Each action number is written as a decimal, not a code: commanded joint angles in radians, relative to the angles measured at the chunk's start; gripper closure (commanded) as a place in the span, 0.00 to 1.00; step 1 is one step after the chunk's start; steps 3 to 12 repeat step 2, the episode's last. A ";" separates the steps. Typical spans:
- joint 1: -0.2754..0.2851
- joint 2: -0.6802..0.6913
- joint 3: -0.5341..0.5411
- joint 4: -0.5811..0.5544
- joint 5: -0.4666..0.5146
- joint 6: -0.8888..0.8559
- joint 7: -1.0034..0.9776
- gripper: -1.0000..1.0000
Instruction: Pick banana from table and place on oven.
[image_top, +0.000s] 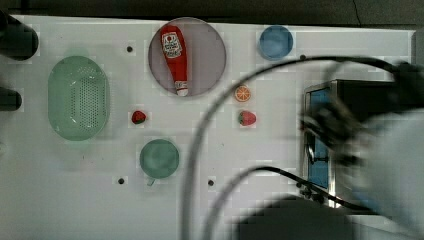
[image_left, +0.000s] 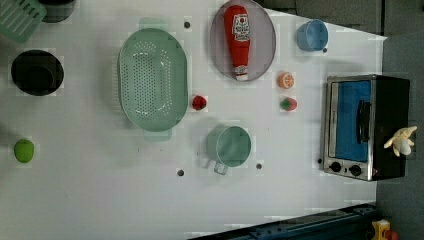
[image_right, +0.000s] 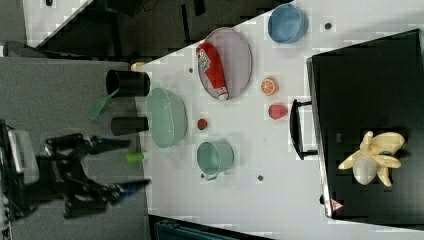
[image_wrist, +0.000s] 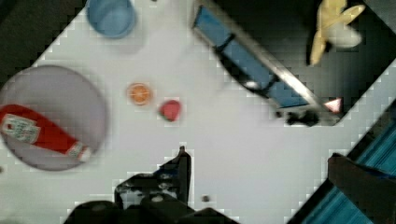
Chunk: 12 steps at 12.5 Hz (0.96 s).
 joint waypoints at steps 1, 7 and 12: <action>0.032 0.047 0.078 -0.042 0.015 0.006 0.311 0.00; 0.032 0.045 0.086 -0.043 0.027 0.005 0.347 0.00; 0.032 0.045 0.086 -0.043 0.027 0.005 0.347 0.00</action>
